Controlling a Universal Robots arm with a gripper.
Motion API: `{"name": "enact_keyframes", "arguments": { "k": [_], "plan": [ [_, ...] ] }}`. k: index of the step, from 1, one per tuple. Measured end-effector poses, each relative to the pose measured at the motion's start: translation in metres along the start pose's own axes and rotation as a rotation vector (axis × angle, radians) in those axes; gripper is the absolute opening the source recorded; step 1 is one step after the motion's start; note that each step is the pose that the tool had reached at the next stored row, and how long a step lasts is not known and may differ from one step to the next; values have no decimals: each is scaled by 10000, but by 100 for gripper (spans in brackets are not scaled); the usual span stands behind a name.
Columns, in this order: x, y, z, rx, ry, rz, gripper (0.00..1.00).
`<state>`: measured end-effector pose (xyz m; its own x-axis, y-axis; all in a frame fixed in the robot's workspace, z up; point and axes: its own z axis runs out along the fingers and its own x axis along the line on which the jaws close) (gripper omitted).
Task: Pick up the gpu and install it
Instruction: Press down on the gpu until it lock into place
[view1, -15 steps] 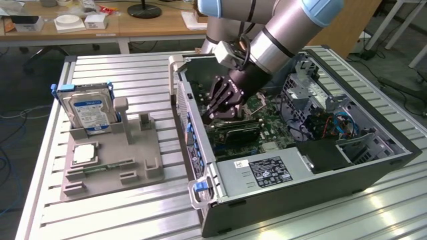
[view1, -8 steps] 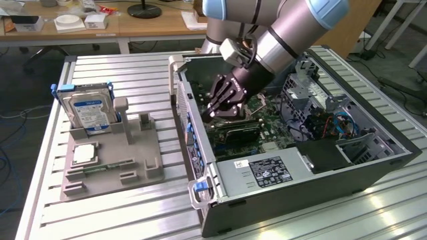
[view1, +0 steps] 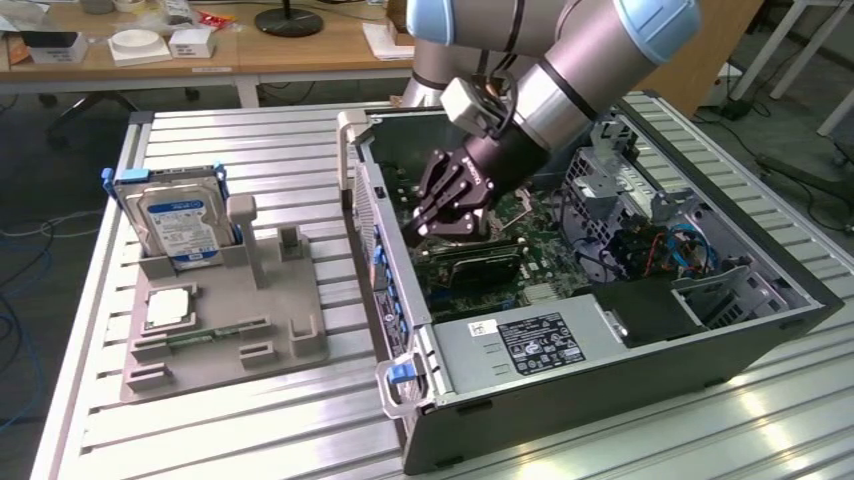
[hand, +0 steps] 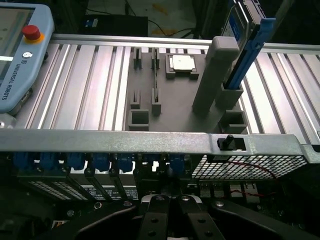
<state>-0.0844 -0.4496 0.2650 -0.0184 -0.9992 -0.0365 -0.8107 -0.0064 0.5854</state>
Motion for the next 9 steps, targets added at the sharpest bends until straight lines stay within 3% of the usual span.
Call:
{"name": "enact_keyframes", "arguments": {
  "k": [9],
  "plan": [
    [30,-17,23,-109,8,-4,10]
  ]
}}
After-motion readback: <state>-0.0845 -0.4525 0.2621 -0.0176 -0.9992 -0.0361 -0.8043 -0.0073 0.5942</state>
